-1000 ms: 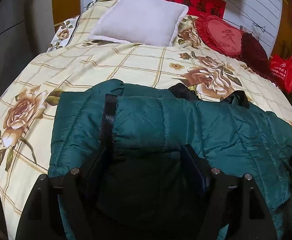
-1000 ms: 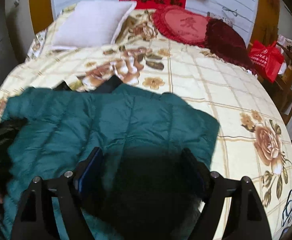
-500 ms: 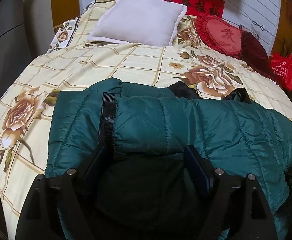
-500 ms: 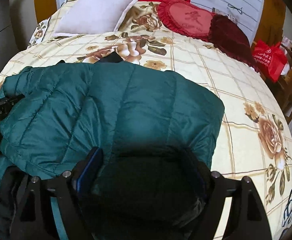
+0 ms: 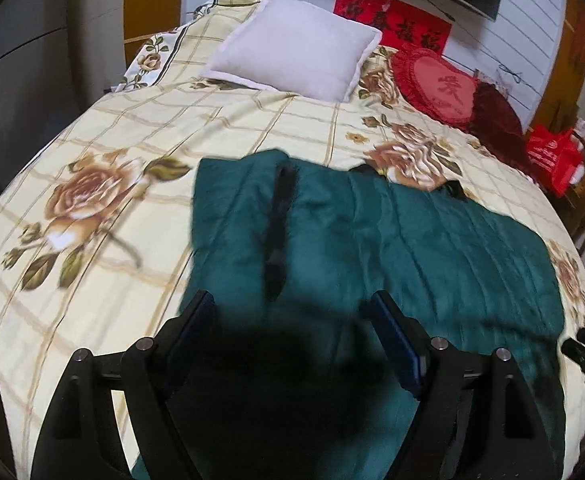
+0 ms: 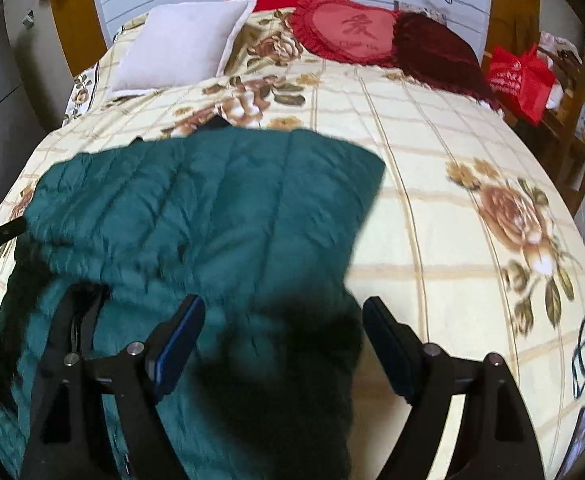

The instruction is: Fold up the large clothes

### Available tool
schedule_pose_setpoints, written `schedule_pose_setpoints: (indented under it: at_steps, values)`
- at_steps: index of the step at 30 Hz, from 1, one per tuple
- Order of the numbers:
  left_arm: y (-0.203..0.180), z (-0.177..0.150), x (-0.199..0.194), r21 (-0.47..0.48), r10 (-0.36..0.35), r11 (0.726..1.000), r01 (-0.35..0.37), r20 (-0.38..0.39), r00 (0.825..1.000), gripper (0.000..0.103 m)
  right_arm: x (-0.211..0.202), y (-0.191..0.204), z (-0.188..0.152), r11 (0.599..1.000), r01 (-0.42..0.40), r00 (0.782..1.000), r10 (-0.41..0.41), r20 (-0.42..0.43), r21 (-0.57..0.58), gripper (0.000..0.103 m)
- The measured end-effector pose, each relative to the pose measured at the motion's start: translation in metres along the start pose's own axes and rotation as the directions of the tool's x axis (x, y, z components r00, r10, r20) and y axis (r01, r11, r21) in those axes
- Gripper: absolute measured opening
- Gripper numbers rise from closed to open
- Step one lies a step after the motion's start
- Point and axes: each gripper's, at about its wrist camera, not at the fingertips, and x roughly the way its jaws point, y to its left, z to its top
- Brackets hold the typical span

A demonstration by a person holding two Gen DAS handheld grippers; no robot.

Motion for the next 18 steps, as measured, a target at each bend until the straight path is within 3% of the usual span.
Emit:
schedule_pose_setpoints:
  at_steps: [9,18]
  values:
    - [0.054,-0.073,-0.073,-0.001,-0.024,1.000,0.024,-0.061,0.998,0.063,-0.034,-0.013,-0.069,0.999,-0.033,0.995,0.033,-0.089,-0.002,0.084]
    - [0.087,-0.137,-0.108,-0.045,-0.069,0.997,0.063,-0.149,0.986,0.063,-0.074,-0.011,-0.136,0.997,-0.060,0.988,0.053,-0.143,-0.040,0.084]
